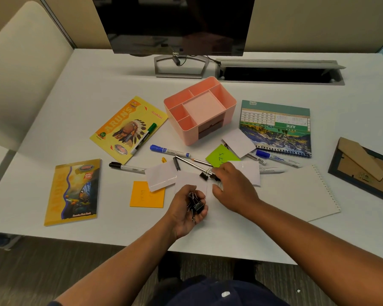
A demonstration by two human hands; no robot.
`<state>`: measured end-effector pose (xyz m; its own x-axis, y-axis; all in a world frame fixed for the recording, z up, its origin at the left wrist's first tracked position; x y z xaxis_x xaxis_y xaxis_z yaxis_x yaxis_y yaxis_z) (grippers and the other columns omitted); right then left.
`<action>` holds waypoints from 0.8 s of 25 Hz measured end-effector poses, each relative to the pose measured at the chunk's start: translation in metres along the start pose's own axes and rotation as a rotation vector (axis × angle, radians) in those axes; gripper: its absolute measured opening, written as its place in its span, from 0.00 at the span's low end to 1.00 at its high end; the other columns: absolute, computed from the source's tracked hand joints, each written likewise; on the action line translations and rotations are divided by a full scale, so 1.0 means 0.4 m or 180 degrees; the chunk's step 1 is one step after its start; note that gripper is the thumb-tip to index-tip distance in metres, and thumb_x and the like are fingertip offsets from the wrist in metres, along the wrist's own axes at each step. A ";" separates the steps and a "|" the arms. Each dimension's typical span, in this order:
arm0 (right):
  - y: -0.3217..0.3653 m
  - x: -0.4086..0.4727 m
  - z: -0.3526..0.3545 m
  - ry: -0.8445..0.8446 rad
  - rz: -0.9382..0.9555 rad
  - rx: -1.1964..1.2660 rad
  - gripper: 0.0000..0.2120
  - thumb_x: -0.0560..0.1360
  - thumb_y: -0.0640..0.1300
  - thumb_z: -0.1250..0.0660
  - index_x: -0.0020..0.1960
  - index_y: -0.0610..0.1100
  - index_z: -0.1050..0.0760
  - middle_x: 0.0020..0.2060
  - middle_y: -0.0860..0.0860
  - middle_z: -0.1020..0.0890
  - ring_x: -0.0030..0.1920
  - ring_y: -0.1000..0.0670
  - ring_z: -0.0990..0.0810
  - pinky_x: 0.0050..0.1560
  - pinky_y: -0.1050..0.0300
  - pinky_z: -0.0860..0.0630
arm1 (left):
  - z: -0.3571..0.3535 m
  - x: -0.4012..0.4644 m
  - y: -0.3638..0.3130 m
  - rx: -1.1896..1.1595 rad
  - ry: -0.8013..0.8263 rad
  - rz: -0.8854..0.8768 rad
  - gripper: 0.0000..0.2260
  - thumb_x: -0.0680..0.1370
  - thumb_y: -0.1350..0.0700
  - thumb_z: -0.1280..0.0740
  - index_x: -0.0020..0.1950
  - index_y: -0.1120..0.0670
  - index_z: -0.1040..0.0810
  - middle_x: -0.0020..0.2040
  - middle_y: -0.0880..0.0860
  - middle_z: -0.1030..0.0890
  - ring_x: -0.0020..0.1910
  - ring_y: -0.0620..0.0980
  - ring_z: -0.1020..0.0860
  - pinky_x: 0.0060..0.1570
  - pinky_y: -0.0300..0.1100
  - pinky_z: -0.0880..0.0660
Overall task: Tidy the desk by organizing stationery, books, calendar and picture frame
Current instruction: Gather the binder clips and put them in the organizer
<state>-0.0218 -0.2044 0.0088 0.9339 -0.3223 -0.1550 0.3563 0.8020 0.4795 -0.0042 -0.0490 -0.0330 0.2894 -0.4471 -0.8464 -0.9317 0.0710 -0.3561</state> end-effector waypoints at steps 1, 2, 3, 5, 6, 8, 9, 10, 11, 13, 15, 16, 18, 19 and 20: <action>-0.011 0.013 -0.004 0.0134 -0.0015 -0.0351 0.20 0.77 0.48 0.35 0.68 0.48 0.28 0.62 0.48 0.27 0.57 0.44 0.25 0.50 0.48 0.22 | 0.002 0.000 0.002 -0.0002 -0.0016 0.0025 0.15 0.77 0.48 0.35 0.37 0.57 0.20 0.37 0.55 0.23 0.34 0.51 0.23 0.33 0.40 0.22; -0.018 0.022 -0.008 0.0236 0.0006 -0.0610 0.20 0.78 0.49 0.35 0.68 0.48 0.29 0.63 0.47 0.28 0.58 0.43 0.27 0.49 0.48 0.23 | 0.004 0.000 0.003 -0.0001 -0.0021 0.0040 0.15 0.77 0.48 0.34 0.36 0.56 0.22 0.36 0.55 0.23 0.33 0.51 0.24 0.33 0.40 0.23; -0.020 0.028 -0.011 0.0267 0.0058 -0.0766 0.18 0.78 0.49 0.36 0.68 0.48 0.28 0.62 0.47 0.29 0.58 0.42 0.27 0.48 0.48 0.23 | 0.006 0.000 0.004 0.0010 -0.0026 0.0038 0.14 0.77 0.48 0.34 0.35 0.56 0.22 0.36 0.55 0.24 0.32 0.51 0.24 0.32 0.40 0.23; -0.019 0.035 -0.015 0.0155 0.0197 -0.0883 0.16 0.80 0.49 0.37 0.66 0.48 0.26 0.60 0.47 0.27 0.56 0.42 0.27 0.45 0.50 0.25 | 0.010 -0.001 0.003 0.0046 -0.0051 0.0021 0.13 0.76 0.51 0.35 0.35 0.56 0.23 0.37 0.55 0.24 0.32 0.51 0.25 0.31 0.39 0.24; -0.016 0.035 -0.018 0.0078 0.0253 -0.0882 0.15 0.80 0.48 0.37 0.65 0.47 0.25 0.59 0.47 0.26 0.54 0.42 0.26 0.43 0.51 0.26 | 0.013 -0.001 0.003 0.0074 -0.0074 0.0020 0.11 0.76 0.53 0.35 0.35 0.56 0.23 0.38 0.56 0.23 0.33 0.51 0.25 0.30 0.39 0.24; -0.010 0.033 -0.019 -0.0077 0.0362 -0.0811 0.12 0.79 0.45 0.37 0.60 0.45 0.22 0.56 0.46 0.24 0.51 0.43 0.25 0.39 0.52 0.27 | 0.017 -0.001 0.003 0.0118 -0.0114 0.0016 0.10 0.75 0.55 0.36 0.36 0.57 0.22 0.38 0.57 0.22 0.34 0.51 0.23 0.30 0.39 0.23; -0.007 0.030 -0.018 -0.0141 0.0406 -0.0748 0.10 0.78 0.44 0.36 0.58 0.44 0.22 0.55 0.46 0.23 0.50 0.43 0.25 0.37 0.52 0.28 | 0.018 -0.002 0.002 0.0112 -0.0117 0.0004 0.10 0.76 0.55 0.37 0.38 0.58 0.21 0.39 0.57 0.21 0.36 0.52 0.21 0.31 0.39 0.22; -0.005 0.027 -0.015 -0.0200 0.0457 -0.0679 0.09 0.77 0.43 0.35 0.55 0.43 0.21 0.53 0.45 0.22 0.48 0.43 0.24 0.36 0.53 0.29 | 0.016 -0.003 0.001 0.0080 -0.0102 -0.0010 0.11 0.76 0.55 0.37 0.39 0.58 0.20 0.40 0.58 0.19 0.37 0.53 0.20 0.32 0.39 0.21; -0.003 0.024 -0.011 -0.0278 0.0522 -0.0611 0.08 0.76 0.42 0.35 0.53 0.43 0.21 0.51 0.45 0.21 0.47 0.42 0.24 0.35 0.53 0.28 | 0.014 -0.002 0.000 0.0037 -0.0071 -0.0027 0.11 0.77 0.55 0.38 0.41 0.59 0.18 0.42 0.59 0.18 0.39 0.54 0.19 0.33 0.40 0.20; 0.003 0.015 0.004 -0.0474 0.0646 -0.0357 0.07 0.75 0.41 0.33 0.51 0.43 0.20 0.48 0.46 0.20 0.45 0.42 0.23 0.36 0.51 0.25 | 0.007 -0.001 -0.005 -0.0040 0.0001 -0.0061 0.13 0.79 0.56 0.39 0.46 0.61 0.17 0.46 0.61 0.17 0.42 0.56 0.17 0.36 0.41 0.18; 0.019 -0.002 0.023 -0.0620 0.0791 0.0189 0.08 0.73 0.40 0.32 0.51 0.43 0.20 0.48 0.47 0.19 0.46 0.46 0.22 0.42 0.53 0.23 | -0.002 -0.001 -0.009 -0.0054 0.0062 -0.0083 0.14 0.79 0.56 0.40 0.51 0.61 0.17 0.48 0.62 0.16 0.43 0.57 0.16 0.40 0.43 0.18; 0.033 -0.013 0.030 -0.0621 0.0882 0.0482 0.08 0.72 0.39 0.31 0.51 0.43 0.20 0.48 0.48 0.19 0.47 0.48 0.22 0.44 0.57 0.24 | -0.008 -0.002 -0.009 -0.0058 0.0099 -0.0091 0.14 0.79 0.56 0.39 0.53 0.61 0.17 0.49 0.62 0.16 0.43 0.56 0.16 0.41 0.43 0.18; 0.065 -0.043 0.034 -0.0488 0.1070 0.0895 0.09 0.71 0.38 0.31 0.51 0.43 0.21 0.48 0.50 0.19 0.48 0.51 0.23 0.45 0.60 0.25 | -0.019 -0.005 -0.008 -0.0134 0.0169 -0.0096 0.15 0.80 0.52 0.37 0.56 0.60 0.18 0.48 0.61 0.17 0.43 0.55 0.16 0.41 0.44 0.18; 0.080 -0.058 0.031 -0.0397 0.1161 0.0994 0.10 0.71 0.37 0.31 0.51 0.44 0.21 0.48 0.50 0.19 0.48 0.51 0.22 0.47 0.58 0.24 | -0.024 -0.006 -0.008 -0.0206 0.0215 -0.0089 0.16 0.80 0.48 0.36 0.55 0.60 0.18 0.48 0.61 0.17 0.44 0.54 0.17 0.43 0.46 0.18; 0.091 -0.071 0.025 -0.0316 0.1256 0.1014 0.10 0.71 0.37 0.30 0.52 0.44 0.20 0.48 0.50 0.18 0.49 0.51 0.21 0.49 0.57 0.23 | -0.029 -0.009 -0.007 -0.0255 0.0267 -0.0078 0.17 0.80 0.45 0.34 0.54 0.59 0.17 0.48 0.60 0.17 0.45 0.54 0.17 0.44 0.47 0.18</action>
<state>-0.0356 -0.1711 0.0392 0.9825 -0.0845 0.1661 -0.0640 0.6841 0.7266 -0.0051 -0.0580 -0.0246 0.2961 -0.5212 -0.8004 -0.9401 -0.0109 -0.3407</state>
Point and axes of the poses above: each hand's wrist, its own x-axis towards the middle knuckle, its own z-axis out of the back of the hand, y = z × x, the point moved 7 cm from there along x, towards the middle knuckle
